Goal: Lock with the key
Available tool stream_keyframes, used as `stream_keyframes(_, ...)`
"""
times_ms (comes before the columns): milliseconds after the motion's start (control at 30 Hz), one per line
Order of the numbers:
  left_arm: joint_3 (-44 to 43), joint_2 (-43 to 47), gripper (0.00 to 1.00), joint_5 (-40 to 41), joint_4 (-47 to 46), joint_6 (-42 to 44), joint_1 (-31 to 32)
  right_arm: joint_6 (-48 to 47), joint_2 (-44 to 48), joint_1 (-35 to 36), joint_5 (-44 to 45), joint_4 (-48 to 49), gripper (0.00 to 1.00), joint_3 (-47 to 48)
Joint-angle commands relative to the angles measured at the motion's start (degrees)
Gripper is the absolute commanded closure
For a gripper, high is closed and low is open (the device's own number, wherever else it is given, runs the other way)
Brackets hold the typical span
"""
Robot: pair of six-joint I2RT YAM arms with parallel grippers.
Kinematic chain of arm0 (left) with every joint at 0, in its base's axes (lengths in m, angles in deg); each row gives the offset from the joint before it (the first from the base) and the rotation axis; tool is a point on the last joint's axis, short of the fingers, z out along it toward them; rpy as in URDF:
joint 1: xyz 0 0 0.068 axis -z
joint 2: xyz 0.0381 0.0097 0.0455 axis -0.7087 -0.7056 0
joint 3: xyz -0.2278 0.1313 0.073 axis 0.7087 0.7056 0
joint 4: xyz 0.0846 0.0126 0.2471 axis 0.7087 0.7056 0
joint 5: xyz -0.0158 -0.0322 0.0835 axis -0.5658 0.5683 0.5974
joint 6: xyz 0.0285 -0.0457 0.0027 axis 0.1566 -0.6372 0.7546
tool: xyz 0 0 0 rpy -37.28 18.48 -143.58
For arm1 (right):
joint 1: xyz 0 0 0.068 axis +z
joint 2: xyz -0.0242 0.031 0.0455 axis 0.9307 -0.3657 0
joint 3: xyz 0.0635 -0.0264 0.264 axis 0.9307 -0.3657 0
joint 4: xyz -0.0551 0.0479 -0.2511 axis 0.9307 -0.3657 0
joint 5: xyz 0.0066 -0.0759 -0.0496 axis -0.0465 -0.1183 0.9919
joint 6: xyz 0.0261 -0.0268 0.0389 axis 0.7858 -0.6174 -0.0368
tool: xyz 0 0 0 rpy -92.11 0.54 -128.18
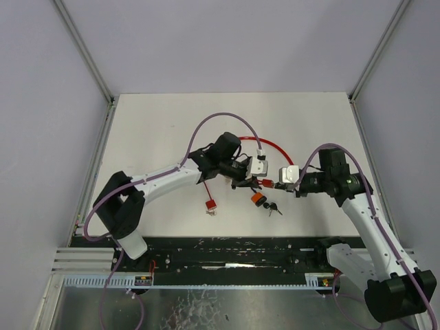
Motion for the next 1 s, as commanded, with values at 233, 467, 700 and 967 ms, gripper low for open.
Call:
stream_keyframes(233, 2.8, 2.7, 1.00, -0.5, 4.3, 1.7, -3.9, 11.1, -4.1, -2.5, -3.1, -0.6, 1.00, 5.5)
stream_keyframes(467, 8.1, 8.0, 1.00, 7.9, -4.4, -0.9, -3.2, 21.3, -13.0, -5.1, -12.0, -3.4, 1.00, 10.1)
stream_keyframes(700, 12.9, 11.5, 1.00, 9.0, -9.8, 0.6, -3.7, 6.3, -4.9, -5.1, -5.5, -4.9, 1.00, 6.3)
stream_keyframes(967, 3.3, 3.6, 1.00, -0.7, 3.4, 1.3, -4.6, 13.8, -1.4, -5.4, -6.0, 3.1, 0.95, 2.2)
